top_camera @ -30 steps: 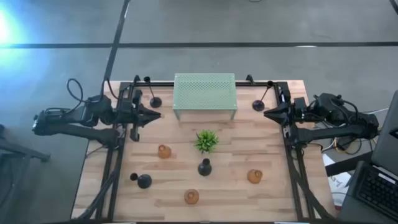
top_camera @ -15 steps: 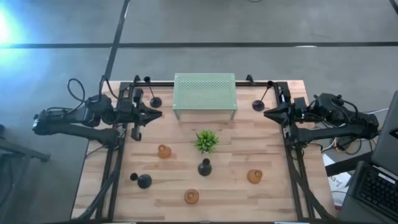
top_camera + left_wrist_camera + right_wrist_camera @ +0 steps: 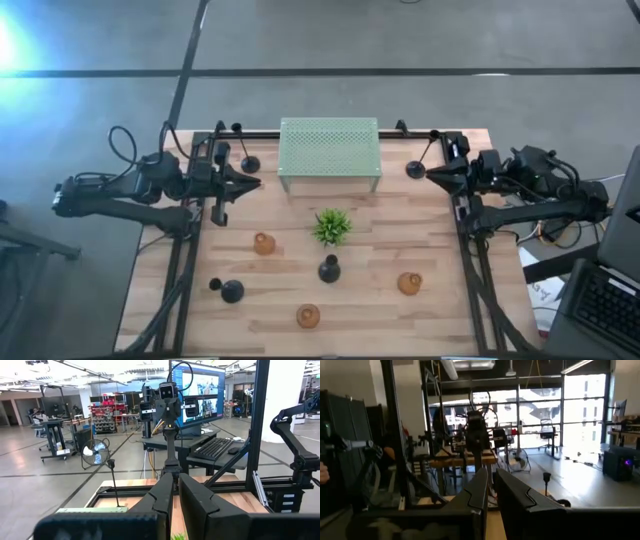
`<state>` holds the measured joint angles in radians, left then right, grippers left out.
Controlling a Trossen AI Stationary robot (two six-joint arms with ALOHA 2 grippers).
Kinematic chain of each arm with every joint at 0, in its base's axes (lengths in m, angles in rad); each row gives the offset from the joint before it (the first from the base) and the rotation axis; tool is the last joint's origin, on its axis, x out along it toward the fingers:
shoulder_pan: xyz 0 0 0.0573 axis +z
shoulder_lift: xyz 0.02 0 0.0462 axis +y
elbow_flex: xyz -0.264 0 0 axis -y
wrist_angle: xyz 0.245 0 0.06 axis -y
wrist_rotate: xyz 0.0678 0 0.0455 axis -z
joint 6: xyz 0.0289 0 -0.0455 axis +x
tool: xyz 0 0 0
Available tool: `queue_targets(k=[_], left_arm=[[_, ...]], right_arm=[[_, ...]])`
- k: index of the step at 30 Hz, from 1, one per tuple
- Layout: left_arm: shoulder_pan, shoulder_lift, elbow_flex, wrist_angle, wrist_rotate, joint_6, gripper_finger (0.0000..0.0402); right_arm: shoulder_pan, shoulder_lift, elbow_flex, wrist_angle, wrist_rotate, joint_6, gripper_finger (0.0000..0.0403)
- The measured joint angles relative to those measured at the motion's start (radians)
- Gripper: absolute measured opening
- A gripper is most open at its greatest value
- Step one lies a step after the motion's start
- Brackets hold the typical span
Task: Pick & Place candle stick holders
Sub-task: Put the black candle holder on the shelf
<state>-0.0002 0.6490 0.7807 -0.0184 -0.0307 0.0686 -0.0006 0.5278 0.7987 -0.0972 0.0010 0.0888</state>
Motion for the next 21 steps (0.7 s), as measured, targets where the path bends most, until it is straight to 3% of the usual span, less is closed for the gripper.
queue_targets(k=[10, 21], left_arm=[[0.0, -0.004, 0.0, -0.007, 0.0, -0.001, 0.0037], [0.0, -0.07, 0.0, -0.109, -0.044, -0.061, 0.0037]], right_arm=[[0.0, 0.125, 0.235, -0.436, 0.001, 0.039, 0.0034], [0.008, 0.39, 0.37, -0.679, 0.026, 0.0, 0.0034]])
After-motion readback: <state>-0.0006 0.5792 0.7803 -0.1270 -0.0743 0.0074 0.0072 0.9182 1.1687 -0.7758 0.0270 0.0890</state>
